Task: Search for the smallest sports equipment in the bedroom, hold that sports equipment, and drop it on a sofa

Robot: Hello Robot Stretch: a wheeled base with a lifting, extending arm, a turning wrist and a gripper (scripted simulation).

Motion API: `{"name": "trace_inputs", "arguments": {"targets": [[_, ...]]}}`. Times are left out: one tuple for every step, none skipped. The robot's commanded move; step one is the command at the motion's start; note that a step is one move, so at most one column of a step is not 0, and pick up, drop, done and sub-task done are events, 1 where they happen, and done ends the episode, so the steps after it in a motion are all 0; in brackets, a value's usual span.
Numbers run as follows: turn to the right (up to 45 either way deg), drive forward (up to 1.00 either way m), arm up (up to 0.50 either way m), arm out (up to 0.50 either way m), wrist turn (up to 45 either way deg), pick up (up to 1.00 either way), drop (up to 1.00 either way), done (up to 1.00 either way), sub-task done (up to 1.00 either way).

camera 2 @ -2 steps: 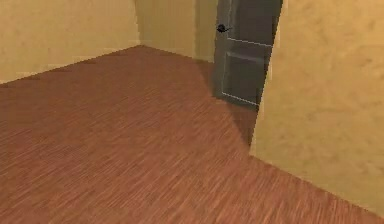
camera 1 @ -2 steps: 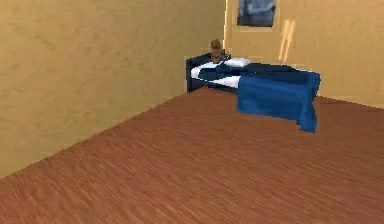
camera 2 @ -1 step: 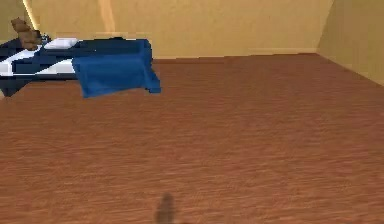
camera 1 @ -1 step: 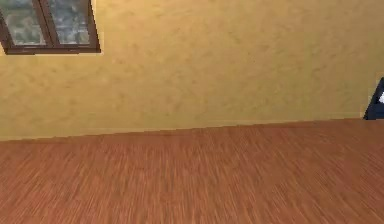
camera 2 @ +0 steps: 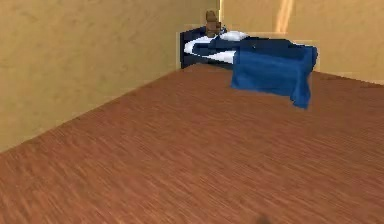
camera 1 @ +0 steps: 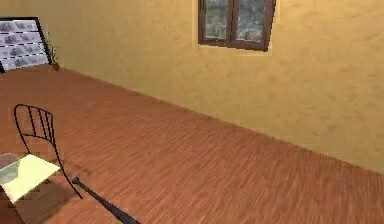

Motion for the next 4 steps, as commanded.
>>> {"name": "trace_inputs", "arguments": {"targets": [[-45.0, 0.0, 0.0, 0.0, 0.0, 0.0, 0.0, 0.0, 0.0], [-45.0, 0.0, 0.0, 0.0, 0.0, 0.0, 0.0, 0.0, 0.0], [-45.0, 0.0, 0.0, 0.0, 0.0, 0.0, 0.0, 0.0, 0.0], [-36.0, 0.0, 0.0, 0.0, 0.0, 0.0, 0.0, 0.0, 0.0]]}}
